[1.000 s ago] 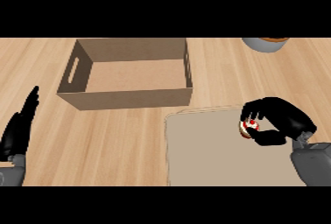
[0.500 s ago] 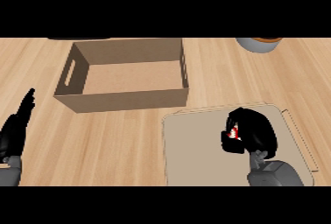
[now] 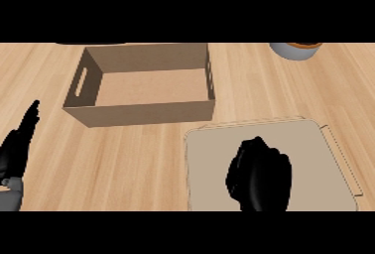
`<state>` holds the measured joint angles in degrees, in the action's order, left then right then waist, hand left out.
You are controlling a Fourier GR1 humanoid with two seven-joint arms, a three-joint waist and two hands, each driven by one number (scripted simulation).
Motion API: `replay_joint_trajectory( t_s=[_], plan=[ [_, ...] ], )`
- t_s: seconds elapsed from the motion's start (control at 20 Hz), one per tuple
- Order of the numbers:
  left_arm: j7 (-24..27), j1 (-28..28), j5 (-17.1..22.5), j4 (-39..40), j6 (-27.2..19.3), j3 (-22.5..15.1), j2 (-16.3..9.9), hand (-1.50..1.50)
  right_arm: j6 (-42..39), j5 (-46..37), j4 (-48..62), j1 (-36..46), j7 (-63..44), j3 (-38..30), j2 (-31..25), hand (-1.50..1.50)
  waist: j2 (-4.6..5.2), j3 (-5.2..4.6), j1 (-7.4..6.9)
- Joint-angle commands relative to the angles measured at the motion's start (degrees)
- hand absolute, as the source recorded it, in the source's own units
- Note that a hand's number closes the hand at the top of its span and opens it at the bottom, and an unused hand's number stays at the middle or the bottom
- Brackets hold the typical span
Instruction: Pick the cupcake from the tray and place it in the cardboard box
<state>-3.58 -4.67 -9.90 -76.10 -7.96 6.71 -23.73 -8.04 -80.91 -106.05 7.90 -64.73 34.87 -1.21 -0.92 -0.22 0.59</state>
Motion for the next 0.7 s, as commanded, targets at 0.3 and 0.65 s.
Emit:
replay_joint_trajectory(
  t_s=[0.3,0.65],
  plan=[
    [-1.4,-1.0,0.0,-2.1,1.3,-0.7,0.3,0.0,-7.1,-6.8,1.1,22.1,-20.0,12.7,1.2,1.5,0.77,0.12,-2.65],
    [1.7,-2.3,-1.8,0.2,-1.0,-1.6,2.6,0.0,1.7,5.4,7.3,34.0,-17.6,3.3,1.2,1.5,1.24,0.09,-3.52]
  ],
)
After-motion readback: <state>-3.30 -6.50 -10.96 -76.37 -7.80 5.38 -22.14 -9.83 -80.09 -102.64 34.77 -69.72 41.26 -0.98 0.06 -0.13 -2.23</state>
